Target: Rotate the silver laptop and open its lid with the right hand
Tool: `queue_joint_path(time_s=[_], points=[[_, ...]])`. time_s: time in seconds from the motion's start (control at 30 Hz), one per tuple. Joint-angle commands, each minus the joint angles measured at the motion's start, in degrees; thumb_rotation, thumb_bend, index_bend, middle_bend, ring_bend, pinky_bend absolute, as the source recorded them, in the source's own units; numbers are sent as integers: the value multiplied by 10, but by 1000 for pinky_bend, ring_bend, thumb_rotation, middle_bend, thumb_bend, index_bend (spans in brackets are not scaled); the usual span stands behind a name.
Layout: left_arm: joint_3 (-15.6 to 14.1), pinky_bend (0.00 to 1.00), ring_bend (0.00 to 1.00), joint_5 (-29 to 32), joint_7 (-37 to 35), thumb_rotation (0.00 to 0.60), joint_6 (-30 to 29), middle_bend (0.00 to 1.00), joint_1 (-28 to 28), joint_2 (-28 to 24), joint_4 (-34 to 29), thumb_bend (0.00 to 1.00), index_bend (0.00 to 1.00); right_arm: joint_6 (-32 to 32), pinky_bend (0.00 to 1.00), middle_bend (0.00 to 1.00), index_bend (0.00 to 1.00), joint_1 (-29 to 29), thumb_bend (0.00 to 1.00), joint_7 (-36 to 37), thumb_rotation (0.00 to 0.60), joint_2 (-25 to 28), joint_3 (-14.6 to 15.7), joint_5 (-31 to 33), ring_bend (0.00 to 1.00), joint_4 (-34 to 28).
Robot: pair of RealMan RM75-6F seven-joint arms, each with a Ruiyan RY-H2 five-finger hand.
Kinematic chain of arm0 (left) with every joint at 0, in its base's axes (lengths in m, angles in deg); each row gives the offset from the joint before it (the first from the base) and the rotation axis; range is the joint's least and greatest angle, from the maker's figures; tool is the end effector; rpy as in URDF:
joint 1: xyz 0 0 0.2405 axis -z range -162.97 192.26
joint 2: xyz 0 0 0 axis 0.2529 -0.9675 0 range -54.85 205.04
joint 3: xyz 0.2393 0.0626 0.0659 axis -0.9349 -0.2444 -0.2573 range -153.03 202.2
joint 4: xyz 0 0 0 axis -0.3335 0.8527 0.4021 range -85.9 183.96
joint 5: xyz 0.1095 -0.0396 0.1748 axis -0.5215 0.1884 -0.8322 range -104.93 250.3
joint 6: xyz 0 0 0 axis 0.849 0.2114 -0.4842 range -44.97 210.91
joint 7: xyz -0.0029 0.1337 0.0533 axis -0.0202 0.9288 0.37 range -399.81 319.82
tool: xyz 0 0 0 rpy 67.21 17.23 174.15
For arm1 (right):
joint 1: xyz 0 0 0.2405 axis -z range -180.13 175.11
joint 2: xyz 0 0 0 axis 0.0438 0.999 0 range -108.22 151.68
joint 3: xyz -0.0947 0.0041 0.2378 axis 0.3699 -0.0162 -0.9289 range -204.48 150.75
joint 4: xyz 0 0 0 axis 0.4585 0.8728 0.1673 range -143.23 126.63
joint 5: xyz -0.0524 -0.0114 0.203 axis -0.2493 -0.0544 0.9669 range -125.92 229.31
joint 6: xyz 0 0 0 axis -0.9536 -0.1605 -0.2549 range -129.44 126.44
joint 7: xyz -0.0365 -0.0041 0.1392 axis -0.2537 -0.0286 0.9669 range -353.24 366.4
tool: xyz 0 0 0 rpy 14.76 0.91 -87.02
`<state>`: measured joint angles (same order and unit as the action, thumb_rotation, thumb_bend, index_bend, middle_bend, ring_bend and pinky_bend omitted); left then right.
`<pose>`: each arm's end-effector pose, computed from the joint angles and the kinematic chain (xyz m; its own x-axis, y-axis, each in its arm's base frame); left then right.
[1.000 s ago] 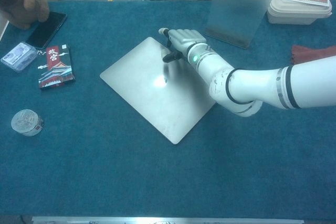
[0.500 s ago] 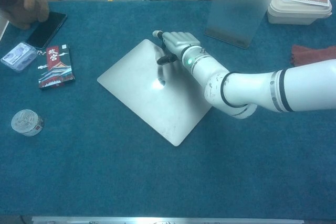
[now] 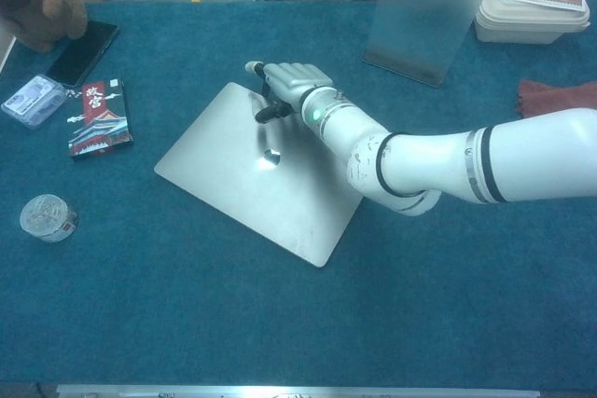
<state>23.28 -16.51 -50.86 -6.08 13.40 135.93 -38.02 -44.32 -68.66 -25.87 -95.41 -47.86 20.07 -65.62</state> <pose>-0.3427 0.1317 0.1835 0.3609 0.0441 0.9316 0.9311 0.0405 -0.3626 -0.0279 -0.3771 -0.1530 0.3451 -0.4786 0.8074 -0.9315 -0.2803 0.2320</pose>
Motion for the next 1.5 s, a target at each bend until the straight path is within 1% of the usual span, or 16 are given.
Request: queue_joint_path(time_s=[0.03, 0.67, 0.9, 1.3, 1.5], points=[[0, 0, 47, 0, -1, 600, 0, 70, 0, 0, 1, 318, 48, 1, 32, 317, 0, -3, 568, 1, 350, -3, -2, 0, 0, -2], [0, 0, 47, 3, -11, 600, -3, 70, -5, 2, 11, 319, 48, 11, 32, 317, 0, -34, 568, 5, 350, -25, -14, 3, 0, -6], [0, 0, 47, 3, -13, 600, -7, 70, -7, 3, 13, 318, 48, 9, 32, 317, 0, -43, 568, 3, 350, -28, -14, 3, 0, -23], [-1, 0, 47, -1, -16, 600, -11, 70, -10, 3, 16, 318, 48, -4, 32, 317, 0, -42, 568, 5, 350, -11, -12, 8, 0, -65], [-1, 0, 47, -2, -17, 600, -11, 70, -10, 4, 17, 319, 48, -18, 32, 317, 0, -40, 569, 0, 350, -5, -6, 8, 0, -64]])
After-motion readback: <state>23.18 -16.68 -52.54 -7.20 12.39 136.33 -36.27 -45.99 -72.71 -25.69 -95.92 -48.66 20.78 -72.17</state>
